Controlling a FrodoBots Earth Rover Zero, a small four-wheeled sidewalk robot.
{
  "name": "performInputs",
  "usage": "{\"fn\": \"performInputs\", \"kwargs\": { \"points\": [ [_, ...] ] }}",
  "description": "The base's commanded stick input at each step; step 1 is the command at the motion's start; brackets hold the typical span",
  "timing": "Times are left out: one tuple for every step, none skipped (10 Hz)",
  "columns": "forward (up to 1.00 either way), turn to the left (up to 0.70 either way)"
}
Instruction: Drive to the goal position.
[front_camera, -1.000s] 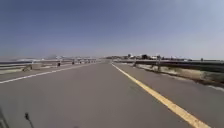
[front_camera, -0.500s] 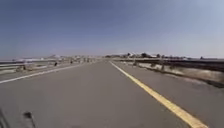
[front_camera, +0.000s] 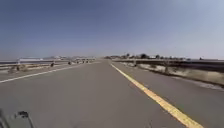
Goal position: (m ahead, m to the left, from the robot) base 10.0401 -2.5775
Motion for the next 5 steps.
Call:
{"fn": "performInputs", "kwargs": {
  "points": [
    [1.0,0.27],
    [1.0,0.27],
    [1.0,0.27],
    [1.0,0.0],
    [1.0,0.0]
  ]
}}
